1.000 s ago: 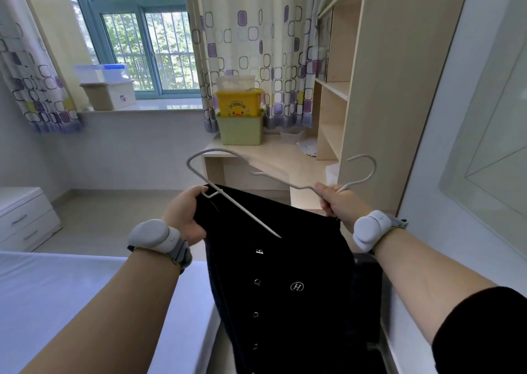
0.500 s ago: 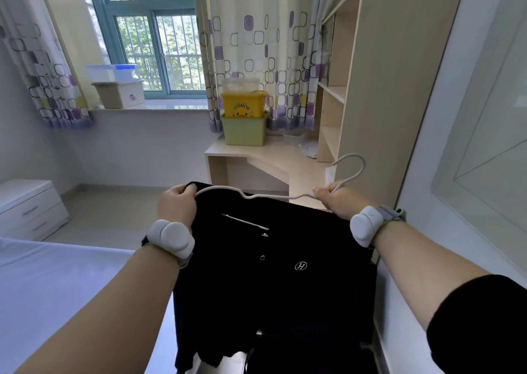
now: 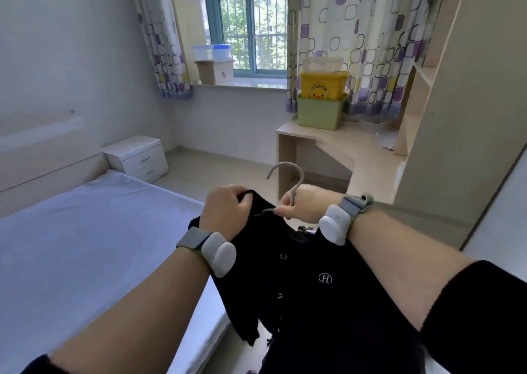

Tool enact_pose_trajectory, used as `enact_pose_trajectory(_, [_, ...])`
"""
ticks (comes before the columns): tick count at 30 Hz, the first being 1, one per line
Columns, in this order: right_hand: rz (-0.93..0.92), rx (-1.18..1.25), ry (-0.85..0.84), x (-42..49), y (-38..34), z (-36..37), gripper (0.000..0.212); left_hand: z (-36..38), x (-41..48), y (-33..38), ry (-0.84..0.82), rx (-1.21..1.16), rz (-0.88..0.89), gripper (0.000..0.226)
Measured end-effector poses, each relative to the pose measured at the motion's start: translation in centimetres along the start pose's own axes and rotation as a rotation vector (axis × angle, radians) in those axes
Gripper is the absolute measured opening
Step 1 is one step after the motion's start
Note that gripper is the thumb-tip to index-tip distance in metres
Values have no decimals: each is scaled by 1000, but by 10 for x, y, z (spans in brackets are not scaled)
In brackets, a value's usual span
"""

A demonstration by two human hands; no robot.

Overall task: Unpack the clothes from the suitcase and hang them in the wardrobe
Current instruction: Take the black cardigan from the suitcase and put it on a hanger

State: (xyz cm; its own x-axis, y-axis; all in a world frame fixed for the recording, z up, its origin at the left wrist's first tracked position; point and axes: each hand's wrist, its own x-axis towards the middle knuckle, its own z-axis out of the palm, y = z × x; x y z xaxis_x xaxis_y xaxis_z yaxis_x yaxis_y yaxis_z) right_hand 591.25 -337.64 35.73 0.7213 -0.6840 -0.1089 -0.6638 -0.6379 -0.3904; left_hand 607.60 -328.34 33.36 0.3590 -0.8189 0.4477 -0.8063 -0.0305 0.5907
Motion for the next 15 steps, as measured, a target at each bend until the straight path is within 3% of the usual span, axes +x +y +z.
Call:
enact_pose_trajectory(4, [-96,74,116,18,-45,12,33,-48,-30,-52,-111,79,-147,28])
enact_pose_trajectory(6, [-172,93,151,23,-73,14,31,-86,-46,-85,-74,91,-201,29])
enact_pose_trajectory(8, [-233,67,150,23,-97,17,32,-111,-55,-105,-41,82,-222,32])
enact_pose_trajectory(12, [-329,58,110,28,-155,30,33,-160,-86,-142,-225,119,-387,36])
enact_pose_trajectory(15, [-369,80,94,32,-200,41,29,-208,-114,-172,-218,115,-491,47])
